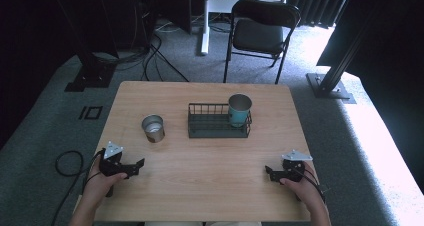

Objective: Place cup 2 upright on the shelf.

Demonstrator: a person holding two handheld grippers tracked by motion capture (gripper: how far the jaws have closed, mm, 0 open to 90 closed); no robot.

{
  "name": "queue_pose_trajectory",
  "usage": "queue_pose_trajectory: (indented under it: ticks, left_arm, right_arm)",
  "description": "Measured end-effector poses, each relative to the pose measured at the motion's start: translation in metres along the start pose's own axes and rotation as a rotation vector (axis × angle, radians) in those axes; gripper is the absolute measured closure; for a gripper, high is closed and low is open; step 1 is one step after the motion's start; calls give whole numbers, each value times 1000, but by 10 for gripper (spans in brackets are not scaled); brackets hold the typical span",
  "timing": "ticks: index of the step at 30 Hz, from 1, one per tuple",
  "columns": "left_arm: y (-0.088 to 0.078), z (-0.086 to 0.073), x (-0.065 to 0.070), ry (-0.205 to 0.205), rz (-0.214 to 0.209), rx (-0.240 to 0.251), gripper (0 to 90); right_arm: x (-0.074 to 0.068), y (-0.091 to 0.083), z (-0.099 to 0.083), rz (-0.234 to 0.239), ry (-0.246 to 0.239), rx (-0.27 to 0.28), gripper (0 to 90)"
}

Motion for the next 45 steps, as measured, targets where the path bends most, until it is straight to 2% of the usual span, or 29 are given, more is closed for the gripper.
queue_pose_trajectory:
  ticks: [5, 15, 20, 22, 33, 39, 45]
  left_arm:
    - [5, 8, 1, 13, -4, 17, 6]
    - [16, 26, 2, 9, -21, 73, 6]
    - [23, 34, 4, 22, -27, 92, 6]
    - [26, 38, 6, 34, -42, 92, 6]
    - [44, 55, 12, 30, -58, 139, 6]
    - [53, 61, 10, 10, -52, 153, 6]
    - [60, 69, 9, 18, -50, 183, 6]
  right_arm:
    - [0, 0, 0, 0, 0, 0, 113]
    - [0, 0, 0, 0, 0, 0, 113]
    - [0, 0, 0, 0, 0, -1, 113]
    - [0, 0, 0, 0, 1, 0, 113]
    - [0, 0, 0, 0, 1, 0, 113]
    - [0, 0, 0, 0, 1, 0, 113]
    - [0, 0, 0, 0, 0, 0, 113]
Point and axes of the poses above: each handheld gripper's, and its own axes: y roughly forward along the jaws, z roughly out of its top, x roughly to its right, the point moved 5 cm from there along y, roughly forward along the jaws, and after that the axes turned 6 degrees about -y, right-handed, at the moved point
